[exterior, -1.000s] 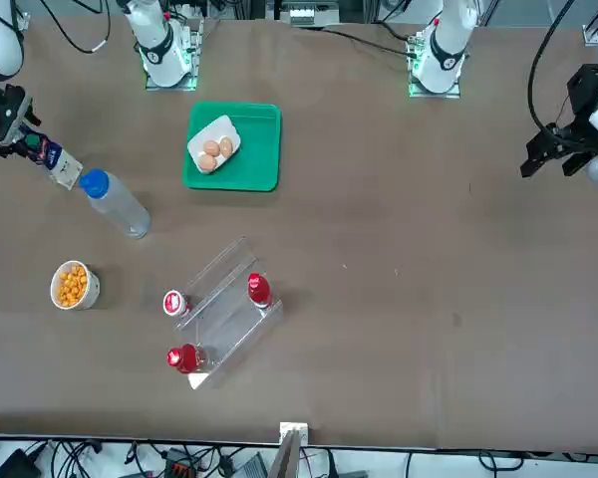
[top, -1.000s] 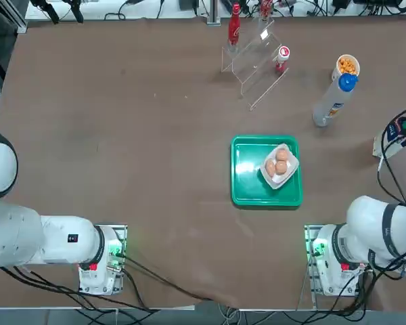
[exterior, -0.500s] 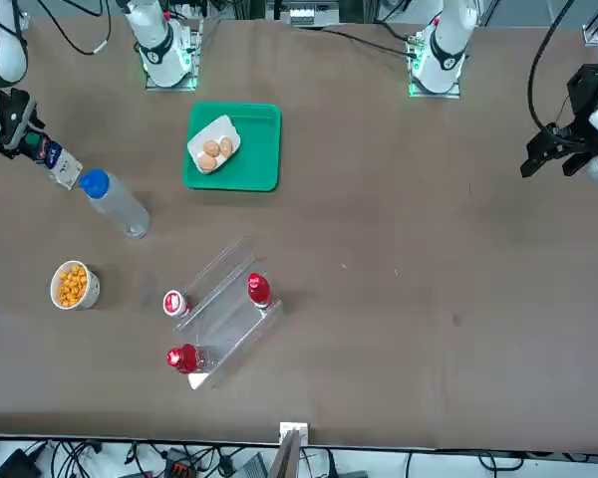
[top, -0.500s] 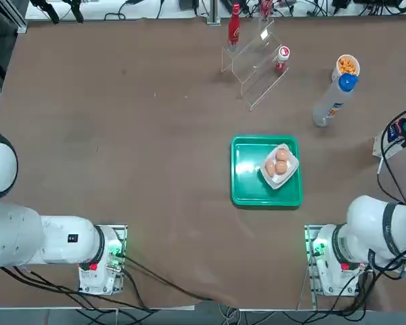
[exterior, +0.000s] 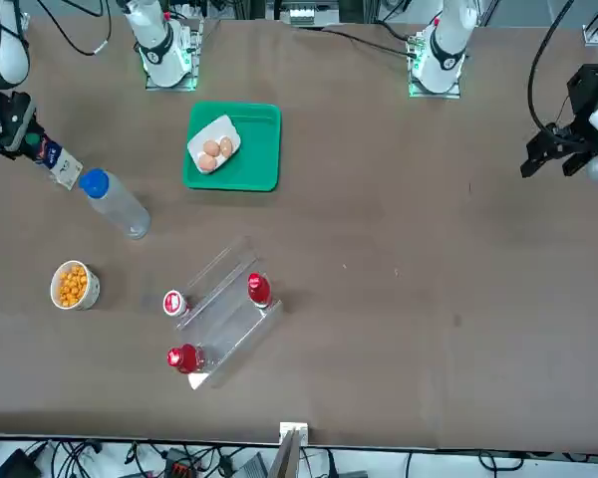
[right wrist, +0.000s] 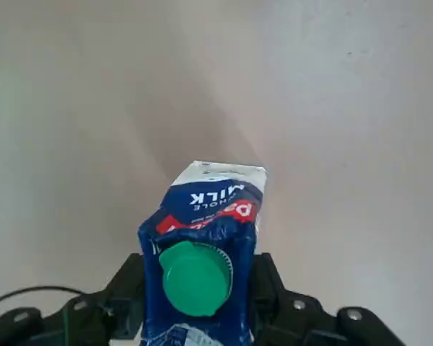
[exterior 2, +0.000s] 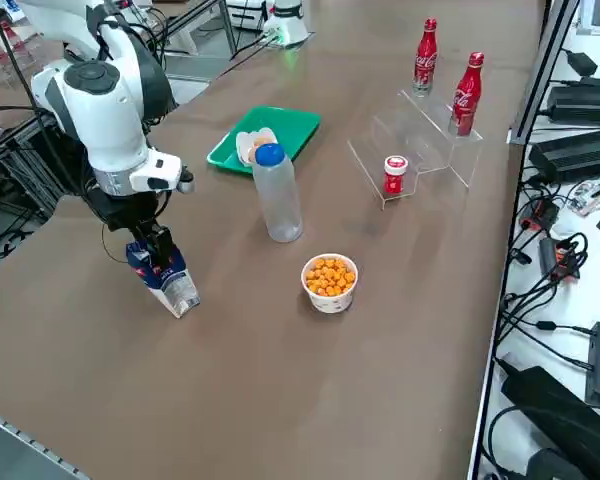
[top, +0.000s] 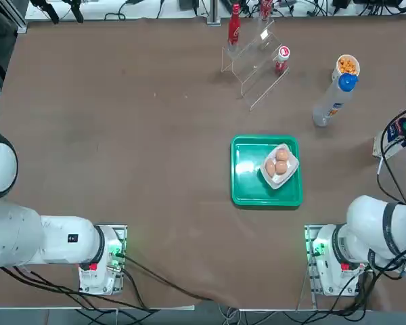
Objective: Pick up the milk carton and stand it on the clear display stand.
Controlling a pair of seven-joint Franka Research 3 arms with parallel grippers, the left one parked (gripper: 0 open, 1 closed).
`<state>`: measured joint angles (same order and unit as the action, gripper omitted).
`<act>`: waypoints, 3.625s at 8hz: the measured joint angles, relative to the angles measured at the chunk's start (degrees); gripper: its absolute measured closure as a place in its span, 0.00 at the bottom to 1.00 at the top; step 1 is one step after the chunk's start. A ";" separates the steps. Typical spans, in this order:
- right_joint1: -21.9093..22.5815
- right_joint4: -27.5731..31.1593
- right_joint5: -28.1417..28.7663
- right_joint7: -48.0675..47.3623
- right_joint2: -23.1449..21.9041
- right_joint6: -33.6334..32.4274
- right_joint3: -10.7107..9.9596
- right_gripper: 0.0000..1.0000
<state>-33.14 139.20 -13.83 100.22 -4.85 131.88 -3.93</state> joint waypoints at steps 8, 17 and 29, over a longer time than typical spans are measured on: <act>0.00 -1.32 -0.01 -0.01 0.02 0.41 0.02 0.39; 19.71 -36.89 0.71 -25.40 6.80 -27.86 1.68 0.39; 41.62 -60.08 19.22 -65.17 24.27 -30.61 1.74 0.38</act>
<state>8.49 79.12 5.40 35.04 19.42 101.27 -2.20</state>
